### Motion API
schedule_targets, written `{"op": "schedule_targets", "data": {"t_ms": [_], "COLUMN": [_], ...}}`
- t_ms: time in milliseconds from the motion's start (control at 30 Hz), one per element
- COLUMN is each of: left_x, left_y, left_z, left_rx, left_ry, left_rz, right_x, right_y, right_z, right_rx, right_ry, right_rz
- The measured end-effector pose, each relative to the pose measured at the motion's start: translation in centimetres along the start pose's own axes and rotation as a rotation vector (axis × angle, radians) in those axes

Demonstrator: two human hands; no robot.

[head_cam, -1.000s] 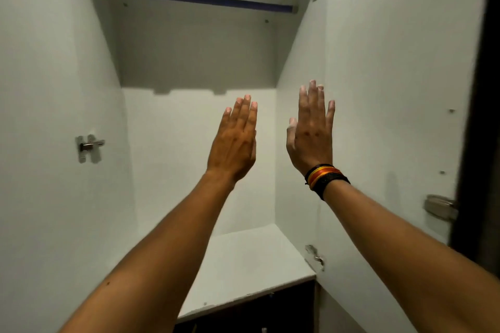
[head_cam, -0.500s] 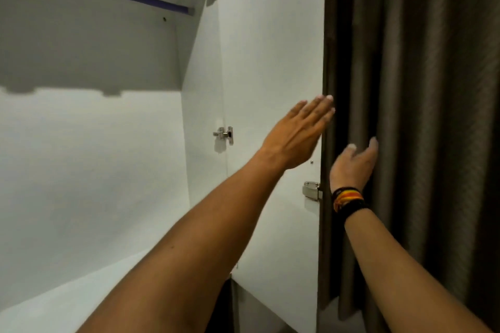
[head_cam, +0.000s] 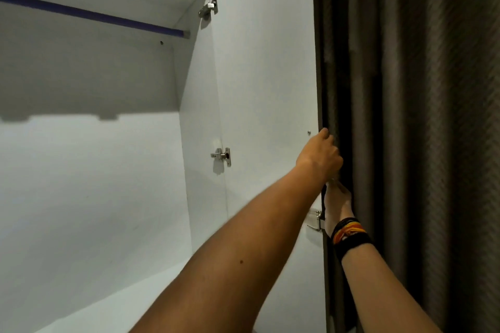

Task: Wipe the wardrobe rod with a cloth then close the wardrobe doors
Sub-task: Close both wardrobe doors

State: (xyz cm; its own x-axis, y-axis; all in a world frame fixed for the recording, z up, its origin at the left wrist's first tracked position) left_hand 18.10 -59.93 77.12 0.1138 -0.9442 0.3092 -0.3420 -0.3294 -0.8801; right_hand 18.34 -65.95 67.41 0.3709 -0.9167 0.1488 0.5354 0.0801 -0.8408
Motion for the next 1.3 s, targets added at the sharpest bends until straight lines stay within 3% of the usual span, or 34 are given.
{"op": "schedule_targets", "data": {"t_ms": [267, 467, 633, 867, 967, 1133, 1300], "left_x": [-5.5, -10.8, -14.8, -20.7, -22.5, -23.9, -24.9], "left_y": [-2.3, -6.5, -10.5, -17.1, -18.6, -20.7, -21.9], "left_z": [-0.9, 0.2, 2.2, 8.4, 11.7, 15.9, 19.1], "left_rx": [-0.031, 0.005, -0.043, -0.095, -0.043, -0.007, 0.027], "left_ry": [0.138, 0.082, -0.157, -0.493, -0.479, -0.513, -0.492], "left_rz": [0.078, 0.11, 0.039, -0.144, -0.15, -0.126, -0.132], "right_x": [-7.9, -14.3, -19.0, -22.1, -22.4, -21.7, -20.5], "right_y": [2.1, 5.1, 7.3, 10.6, 12.2, 14.7, 16.0], "right_z": [3.6, 8.3, 13.0, 20.8, 23.7, 27.7, 30.6], "right_rx": [0.162, 0.16, 0.13, 0.013, -0.035, 0.123, -0.01], "right_ry": [0.138, 0.158, -0.016, -0.383, -0.489, -0.525, -0.537], "right_rz": [-0.232, -0.291, -0.347, -0.243, -0.183, 0.071, 0.085]}}
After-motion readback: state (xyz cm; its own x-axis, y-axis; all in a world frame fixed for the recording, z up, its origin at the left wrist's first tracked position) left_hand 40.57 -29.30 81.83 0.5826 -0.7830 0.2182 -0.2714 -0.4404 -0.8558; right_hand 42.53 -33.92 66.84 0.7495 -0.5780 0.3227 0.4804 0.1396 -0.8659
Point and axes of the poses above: each hand's wrist, its own x-axis towards the middle knuckle, its own z-axis out of the palm, y = z × x, the point moved 4 cm from there along x, towards the middle knuckle, and after that the axes turned 2 degrees about x, right-handed, at the moved point
